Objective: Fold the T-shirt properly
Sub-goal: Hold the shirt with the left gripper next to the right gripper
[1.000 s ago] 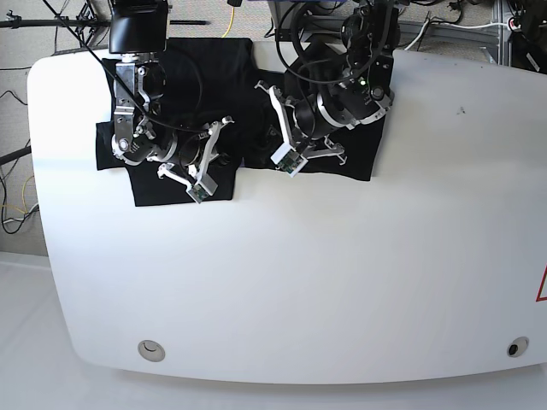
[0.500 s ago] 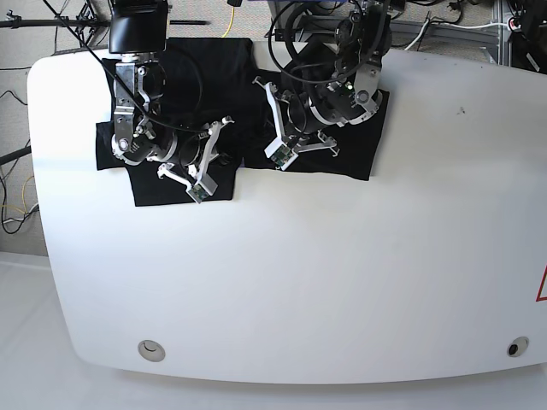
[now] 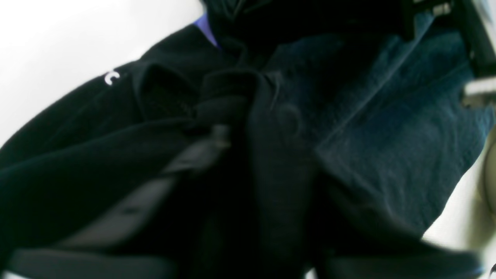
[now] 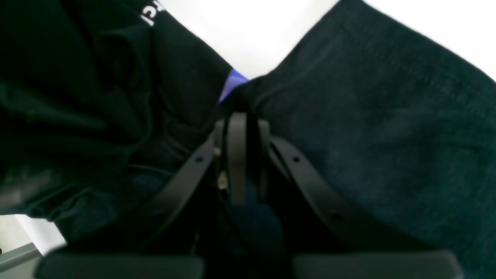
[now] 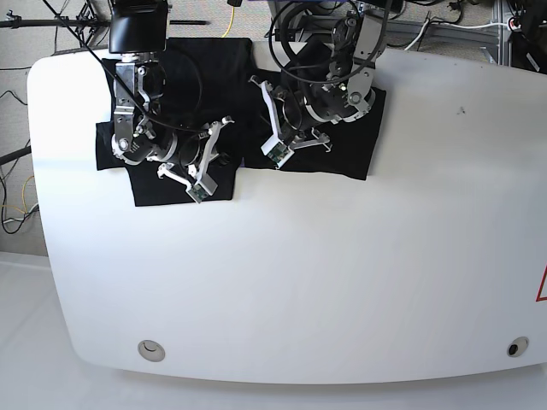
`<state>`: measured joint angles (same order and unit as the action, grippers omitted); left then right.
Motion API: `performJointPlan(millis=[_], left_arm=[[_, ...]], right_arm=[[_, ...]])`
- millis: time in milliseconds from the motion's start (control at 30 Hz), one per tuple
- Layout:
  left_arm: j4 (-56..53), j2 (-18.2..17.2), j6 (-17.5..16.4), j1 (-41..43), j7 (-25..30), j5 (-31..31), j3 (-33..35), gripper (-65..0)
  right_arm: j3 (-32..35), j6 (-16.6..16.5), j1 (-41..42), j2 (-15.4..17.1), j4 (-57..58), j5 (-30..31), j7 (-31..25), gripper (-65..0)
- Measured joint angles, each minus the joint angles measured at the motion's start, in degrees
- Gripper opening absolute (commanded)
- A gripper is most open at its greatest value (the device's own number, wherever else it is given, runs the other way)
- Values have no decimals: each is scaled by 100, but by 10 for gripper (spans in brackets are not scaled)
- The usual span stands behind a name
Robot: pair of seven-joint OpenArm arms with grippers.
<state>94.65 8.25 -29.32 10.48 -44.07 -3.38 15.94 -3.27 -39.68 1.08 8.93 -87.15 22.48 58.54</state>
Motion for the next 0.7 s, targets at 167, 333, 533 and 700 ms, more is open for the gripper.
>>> performJointPlan(millis=[167, 333, 533, 700], left_arm=[[37, -2, 0, -96, 7, 15, 249, -241], [302, -2, -4, -68, 96, 57, 402, -237], [501, -15, -9, -28, 81, 199, 420, -237], [767, -24, -15, 2, -11, 264, 411, -237]], right_arm=[[0, 0, 0, 0, 0, -2, 0, -611], [-2, 9, 0, 0, 0, 42, 11, -611], [13, 7, 0, 13, 0, 109, 2, -611], [22, 0, 20, 66, -2, 238, -68, -611]])
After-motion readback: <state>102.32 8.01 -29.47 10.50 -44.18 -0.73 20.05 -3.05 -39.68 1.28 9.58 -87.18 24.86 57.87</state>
